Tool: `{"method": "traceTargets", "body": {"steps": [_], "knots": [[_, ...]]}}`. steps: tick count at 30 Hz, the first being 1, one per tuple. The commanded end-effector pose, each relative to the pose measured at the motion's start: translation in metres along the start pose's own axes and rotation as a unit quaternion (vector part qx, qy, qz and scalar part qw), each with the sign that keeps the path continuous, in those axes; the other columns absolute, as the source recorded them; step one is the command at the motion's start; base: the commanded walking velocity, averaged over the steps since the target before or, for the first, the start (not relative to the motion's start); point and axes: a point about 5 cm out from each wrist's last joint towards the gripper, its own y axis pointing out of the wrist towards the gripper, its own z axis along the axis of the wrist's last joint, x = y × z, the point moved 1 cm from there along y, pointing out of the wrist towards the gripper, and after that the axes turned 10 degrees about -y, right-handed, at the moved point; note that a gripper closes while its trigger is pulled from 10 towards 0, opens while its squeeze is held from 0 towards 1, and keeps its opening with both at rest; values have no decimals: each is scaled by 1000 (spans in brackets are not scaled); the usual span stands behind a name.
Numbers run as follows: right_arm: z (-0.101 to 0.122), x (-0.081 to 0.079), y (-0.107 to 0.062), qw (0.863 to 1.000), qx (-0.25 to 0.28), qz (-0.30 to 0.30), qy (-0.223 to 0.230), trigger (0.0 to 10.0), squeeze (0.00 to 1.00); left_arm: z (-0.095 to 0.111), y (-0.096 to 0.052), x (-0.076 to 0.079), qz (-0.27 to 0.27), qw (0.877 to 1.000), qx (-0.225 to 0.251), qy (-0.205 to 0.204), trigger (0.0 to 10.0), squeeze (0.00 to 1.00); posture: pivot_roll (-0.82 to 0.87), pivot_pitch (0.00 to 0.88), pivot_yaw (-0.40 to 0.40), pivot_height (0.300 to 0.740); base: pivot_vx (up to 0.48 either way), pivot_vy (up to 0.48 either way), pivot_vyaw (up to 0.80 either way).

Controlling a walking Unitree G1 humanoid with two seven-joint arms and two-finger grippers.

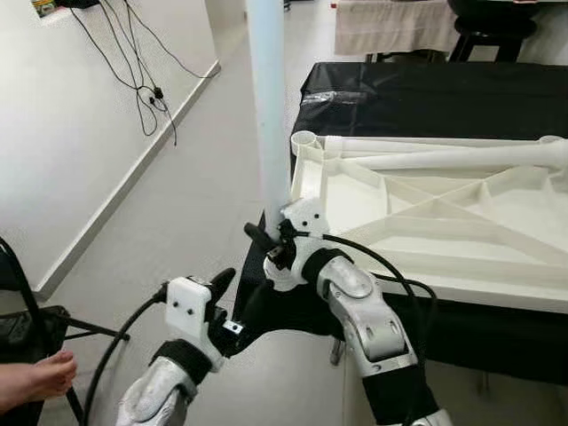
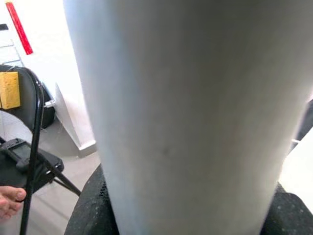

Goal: Building children table

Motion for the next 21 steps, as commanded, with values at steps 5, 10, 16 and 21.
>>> {"method": "traceTargets", "body": {"steps": [5,10,16,21], "knots": [[-34,20,-14,997,-73,-30,13,10000,0,-4,-9,-2,15,1000,-18,-1,10000,0,-27,144,54,740,0,0,0],[0,15,-25,990,46,102,91,10000,1000,-5,-8,0,3,999,-32,7,10000,0,-42,138,70,740,0,0,0],[17,32,-20,967,109,223,51,10000,0,-5,-2,2,-6,999,-31,7,10000,0,-28,130,69,740,0,0,0],[13,30,-15,940,99,326,15,10000,0,-6,1,0,-2,999,-30,10,10000,0,-23,121,77,740,0,0,0]]}}
